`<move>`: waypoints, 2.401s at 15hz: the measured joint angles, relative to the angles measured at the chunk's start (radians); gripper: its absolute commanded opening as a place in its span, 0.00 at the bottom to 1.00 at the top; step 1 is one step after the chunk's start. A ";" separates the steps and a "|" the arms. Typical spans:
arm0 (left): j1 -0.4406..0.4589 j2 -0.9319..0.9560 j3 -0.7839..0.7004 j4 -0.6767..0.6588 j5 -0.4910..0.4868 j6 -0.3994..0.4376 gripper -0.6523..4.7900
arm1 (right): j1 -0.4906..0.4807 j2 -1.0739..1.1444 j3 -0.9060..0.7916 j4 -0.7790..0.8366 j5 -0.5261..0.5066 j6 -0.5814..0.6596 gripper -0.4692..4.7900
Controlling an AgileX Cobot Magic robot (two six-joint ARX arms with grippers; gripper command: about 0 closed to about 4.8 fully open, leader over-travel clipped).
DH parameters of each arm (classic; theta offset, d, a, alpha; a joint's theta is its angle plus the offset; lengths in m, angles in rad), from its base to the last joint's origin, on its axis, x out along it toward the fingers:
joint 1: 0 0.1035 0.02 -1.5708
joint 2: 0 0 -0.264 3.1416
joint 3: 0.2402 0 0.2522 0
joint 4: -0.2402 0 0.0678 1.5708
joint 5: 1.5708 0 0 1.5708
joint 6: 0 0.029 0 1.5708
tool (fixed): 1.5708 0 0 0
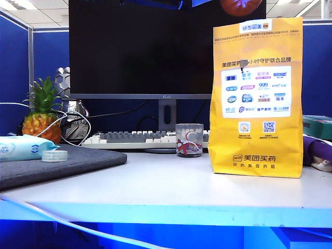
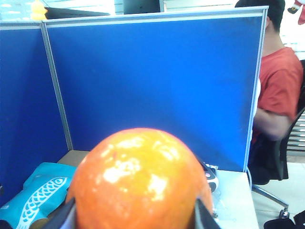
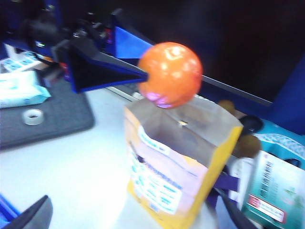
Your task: Pick up the orange and throw it into the yellow paper bag.
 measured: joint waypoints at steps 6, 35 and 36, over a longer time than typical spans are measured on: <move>-0.005 0.002 0.000 0.010 -0.024 0.000 0.38 | 0.000 0.000 0.000 -0.002 0.055 -0.003 1.00; 0.256 -1.702 -1.277 -0.508 -1.037 0.158 1.00 | 0.027 -0.418 -0.903 0.948 -0.003 0.162 1.00; 0.256 -1.702 -1.318 -0.496 -1.041 0.156 1.00 | 0.028 -0.440 -0.903 0.947 0.029 0.111 1.00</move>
